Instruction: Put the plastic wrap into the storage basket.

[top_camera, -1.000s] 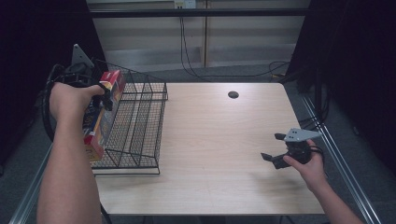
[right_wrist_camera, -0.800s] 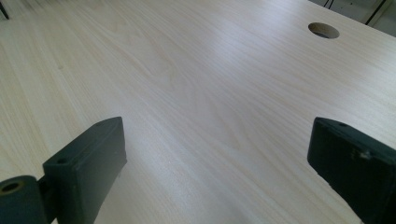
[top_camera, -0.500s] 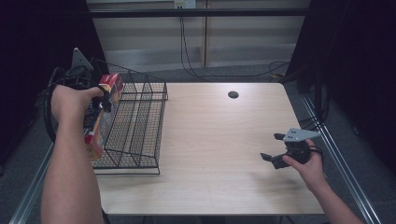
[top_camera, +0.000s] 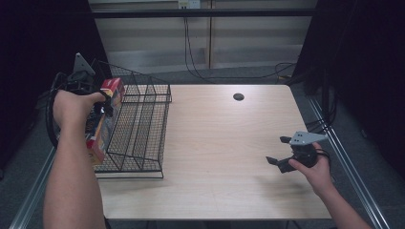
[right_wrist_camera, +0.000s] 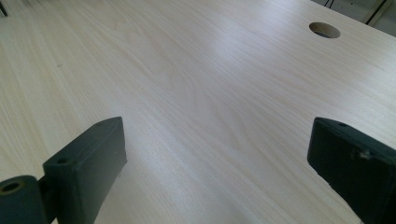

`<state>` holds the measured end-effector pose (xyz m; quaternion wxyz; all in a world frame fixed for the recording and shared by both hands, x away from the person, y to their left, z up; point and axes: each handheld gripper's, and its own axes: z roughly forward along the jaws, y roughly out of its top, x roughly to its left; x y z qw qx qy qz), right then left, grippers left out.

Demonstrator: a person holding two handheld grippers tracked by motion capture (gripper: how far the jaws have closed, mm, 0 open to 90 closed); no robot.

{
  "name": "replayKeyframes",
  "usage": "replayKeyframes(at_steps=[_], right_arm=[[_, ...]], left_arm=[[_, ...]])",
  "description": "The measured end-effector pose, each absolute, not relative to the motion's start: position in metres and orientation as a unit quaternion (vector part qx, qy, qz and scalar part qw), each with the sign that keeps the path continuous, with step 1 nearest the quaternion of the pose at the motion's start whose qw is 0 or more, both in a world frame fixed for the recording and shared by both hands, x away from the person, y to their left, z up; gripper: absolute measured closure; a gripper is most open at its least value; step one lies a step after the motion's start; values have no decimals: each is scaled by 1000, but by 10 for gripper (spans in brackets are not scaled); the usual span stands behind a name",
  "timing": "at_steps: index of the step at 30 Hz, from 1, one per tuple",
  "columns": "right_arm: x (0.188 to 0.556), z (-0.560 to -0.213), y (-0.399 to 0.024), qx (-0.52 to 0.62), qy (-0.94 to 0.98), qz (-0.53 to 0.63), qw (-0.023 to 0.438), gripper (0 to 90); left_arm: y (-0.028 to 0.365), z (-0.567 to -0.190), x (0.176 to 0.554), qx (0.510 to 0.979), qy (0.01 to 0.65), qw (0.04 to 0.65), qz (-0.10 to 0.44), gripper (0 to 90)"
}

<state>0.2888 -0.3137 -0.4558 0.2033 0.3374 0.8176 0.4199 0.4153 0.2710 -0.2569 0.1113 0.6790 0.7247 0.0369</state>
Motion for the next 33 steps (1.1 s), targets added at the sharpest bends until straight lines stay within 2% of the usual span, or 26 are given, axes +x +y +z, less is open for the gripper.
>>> replayKeyframes(at_steps=[33], right_arm=[[289, -457, -312, 335, 821, 416, 202, 43]], left_arm=[[279, -276, 421, 668, 736, 105, 29, 433]])
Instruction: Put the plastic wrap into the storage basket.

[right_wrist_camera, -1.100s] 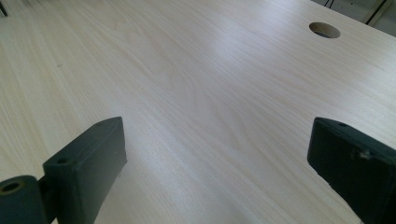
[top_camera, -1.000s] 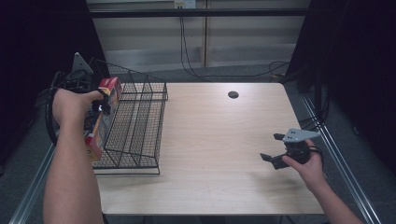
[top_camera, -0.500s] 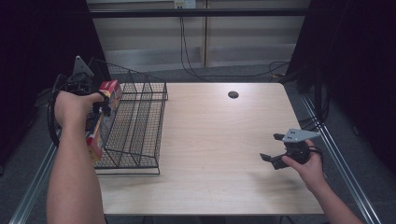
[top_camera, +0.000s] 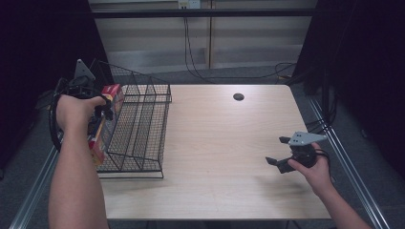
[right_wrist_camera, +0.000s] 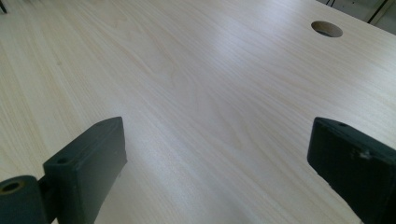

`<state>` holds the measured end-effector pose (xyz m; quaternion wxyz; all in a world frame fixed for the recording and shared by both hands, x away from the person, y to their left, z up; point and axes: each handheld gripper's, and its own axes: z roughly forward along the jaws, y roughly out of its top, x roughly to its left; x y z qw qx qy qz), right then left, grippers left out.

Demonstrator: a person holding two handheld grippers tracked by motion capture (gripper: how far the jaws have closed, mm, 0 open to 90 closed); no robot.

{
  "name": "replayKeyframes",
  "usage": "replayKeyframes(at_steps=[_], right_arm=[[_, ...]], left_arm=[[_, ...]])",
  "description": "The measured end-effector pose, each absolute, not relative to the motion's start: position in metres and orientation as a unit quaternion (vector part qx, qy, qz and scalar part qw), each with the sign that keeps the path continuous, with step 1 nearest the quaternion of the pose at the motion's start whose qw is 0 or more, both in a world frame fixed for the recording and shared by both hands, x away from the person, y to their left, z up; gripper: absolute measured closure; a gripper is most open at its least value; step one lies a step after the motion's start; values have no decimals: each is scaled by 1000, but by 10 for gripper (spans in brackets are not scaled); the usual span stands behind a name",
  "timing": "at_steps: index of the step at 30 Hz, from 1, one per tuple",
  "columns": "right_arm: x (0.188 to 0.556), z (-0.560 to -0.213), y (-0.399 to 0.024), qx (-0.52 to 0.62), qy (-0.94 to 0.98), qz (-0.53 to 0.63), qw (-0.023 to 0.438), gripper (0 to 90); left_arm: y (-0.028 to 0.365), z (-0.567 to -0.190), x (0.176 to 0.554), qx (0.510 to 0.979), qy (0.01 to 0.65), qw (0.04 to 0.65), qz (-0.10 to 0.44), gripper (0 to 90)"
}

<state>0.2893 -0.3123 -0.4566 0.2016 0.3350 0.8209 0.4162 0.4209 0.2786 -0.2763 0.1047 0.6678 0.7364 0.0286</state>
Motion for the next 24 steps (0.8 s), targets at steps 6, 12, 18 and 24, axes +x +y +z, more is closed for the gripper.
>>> replayKeyframes(at_steps=[6, 12, 18, 24], right_arm=[[289, -457, -312, 336, 819, 417, 206, 43], [289, -456, -312, 335, 820, 417, 202, 43], [289, -456, -312, 335, 820, 417, 202, 43], [289, -457, -312, 334, 821, 416, 203, 43]], left_arm=[[281, -282, 423, 664, 740, 103, 34, 432], [283, -284, 427, 664, 740, 101, 33, 432], [282, -288, 433, 658, 745, 99, 41, 431], [282, -292, 437, 653, 749, 104, 41, 429]])
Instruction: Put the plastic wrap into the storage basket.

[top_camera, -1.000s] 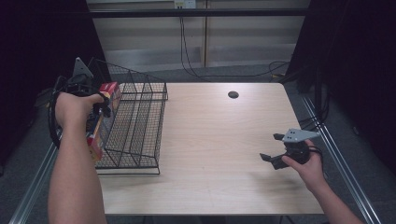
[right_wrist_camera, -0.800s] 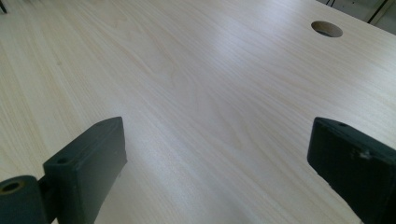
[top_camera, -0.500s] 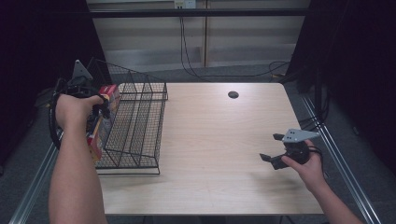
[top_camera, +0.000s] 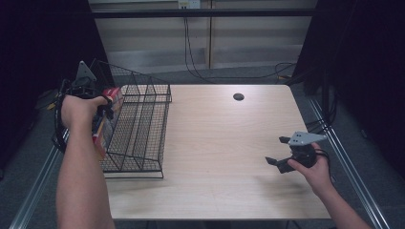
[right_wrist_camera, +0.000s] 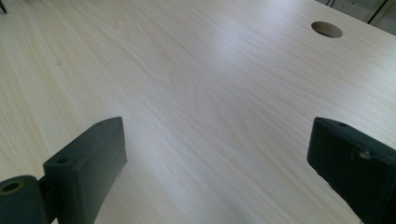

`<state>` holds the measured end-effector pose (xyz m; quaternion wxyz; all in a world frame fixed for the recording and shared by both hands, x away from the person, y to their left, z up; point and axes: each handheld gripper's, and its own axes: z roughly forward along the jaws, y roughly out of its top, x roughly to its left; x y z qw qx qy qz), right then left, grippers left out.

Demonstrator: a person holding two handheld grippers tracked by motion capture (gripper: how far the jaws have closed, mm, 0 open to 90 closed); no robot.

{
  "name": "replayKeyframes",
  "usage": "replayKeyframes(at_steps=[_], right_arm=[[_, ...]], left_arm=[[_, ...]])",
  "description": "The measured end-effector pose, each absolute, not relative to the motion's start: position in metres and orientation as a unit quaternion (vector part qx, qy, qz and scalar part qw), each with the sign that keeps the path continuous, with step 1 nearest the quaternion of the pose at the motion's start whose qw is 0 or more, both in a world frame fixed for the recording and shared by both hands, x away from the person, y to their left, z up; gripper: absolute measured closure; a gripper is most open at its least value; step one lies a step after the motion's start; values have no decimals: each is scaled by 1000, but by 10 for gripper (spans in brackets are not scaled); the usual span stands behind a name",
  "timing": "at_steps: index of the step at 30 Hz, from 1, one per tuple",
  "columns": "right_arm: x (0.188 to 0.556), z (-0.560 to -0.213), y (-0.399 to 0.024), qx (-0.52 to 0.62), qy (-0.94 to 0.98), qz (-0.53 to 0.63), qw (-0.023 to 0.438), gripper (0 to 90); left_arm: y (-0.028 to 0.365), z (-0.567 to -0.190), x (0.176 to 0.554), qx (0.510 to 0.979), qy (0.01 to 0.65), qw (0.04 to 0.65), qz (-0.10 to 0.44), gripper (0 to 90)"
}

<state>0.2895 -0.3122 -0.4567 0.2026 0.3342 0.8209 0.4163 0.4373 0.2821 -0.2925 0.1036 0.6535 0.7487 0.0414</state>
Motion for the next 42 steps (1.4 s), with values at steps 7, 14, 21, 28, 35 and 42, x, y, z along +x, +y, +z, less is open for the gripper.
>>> replayKeyframes(at_steps=[7, 14, 21, 28, 35, 42], right_arm=[[290, -457, -312, 333, 822, 416, 202, 43], [290, -457, -311, 333, 822, 416, 200, 44], [290, -457, -311, 334, 821, 416, 205, 44], [290, -457, -311, 335, 821, 415, 205, 44], [290, -456, -311, 333, 821, 417, 201, 44], [290, -456, -312, 333, 820, 418, 203, 44]], left_arm=[[286, -295, 439, 649, 752, 105, 44, 427], [285, -301, 440, 649, 753, 100, 41, 419], [288, -288, 438, 645, 752, 124, 53, 398], [278, -274, 433, 643, 750, 143, 53, 318], [264, -267, 422, 651, 739, 161, 58, 223], [260, -269, 409, 654, 730, 192, 54, 166]])
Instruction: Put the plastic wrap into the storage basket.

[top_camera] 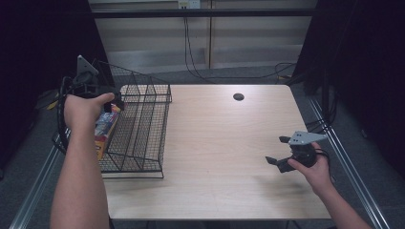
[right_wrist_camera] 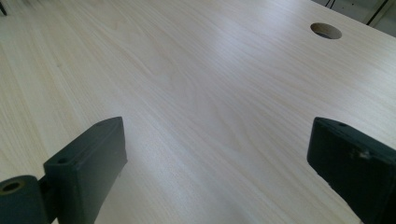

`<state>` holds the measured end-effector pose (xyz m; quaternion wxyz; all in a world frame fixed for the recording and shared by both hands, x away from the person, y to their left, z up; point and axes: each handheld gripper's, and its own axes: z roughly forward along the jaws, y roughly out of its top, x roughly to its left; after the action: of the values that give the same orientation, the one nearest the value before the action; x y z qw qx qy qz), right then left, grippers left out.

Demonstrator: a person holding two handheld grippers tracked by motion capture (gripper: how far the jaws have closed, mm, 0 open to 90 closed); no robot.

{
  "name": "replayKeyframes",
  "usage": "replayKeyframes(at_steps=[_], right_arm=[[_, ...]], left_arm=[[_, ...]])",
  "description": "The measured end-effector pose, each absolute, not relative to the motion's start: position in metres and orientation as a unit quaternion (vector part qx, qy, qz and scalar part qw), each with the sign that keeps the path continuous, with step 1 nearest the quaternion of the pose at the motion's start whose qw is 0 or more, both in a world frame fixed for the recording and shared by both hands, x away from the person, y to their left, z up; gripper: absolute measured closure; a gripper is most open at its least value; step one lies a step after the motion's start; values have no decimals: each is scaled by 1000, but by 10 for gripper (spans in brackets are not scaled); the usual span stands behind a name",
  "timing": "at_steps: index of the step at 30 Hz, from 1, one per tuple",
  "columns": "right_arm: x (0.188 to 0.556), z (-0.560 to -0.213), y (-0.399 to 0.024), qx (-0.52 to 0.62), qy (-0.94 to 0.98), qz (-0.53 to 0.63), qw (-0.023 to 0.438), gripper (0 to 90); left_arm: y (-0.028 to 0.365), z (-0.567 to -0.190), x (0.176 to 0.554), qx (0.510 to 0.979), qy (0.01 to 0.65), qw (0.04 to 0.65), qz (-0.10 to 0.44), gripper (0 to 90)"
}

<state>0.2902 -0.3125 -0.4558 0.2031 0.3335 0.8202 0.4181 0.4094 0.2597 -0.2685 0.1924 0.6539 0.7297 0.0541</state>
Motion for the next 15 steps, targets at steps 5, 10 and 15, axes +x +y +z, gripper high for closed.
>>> replayKeyframes(at_steps=[5, 10, 15], right_arm=[[289, -455, -312, 333, 820, 418, 206, 45], [289, -455, -311, 332, 820, 419, 206, 45], [289, -455, -309, 331, 820, 418, 207, 45]], left_arm=[[262, -274, 404, 652, 731, 195, 53, 166], [258, -272, 398, 662, 719, 204, 57, 152], [250, -271, 395, 670, 709, 213, 55, 138]])
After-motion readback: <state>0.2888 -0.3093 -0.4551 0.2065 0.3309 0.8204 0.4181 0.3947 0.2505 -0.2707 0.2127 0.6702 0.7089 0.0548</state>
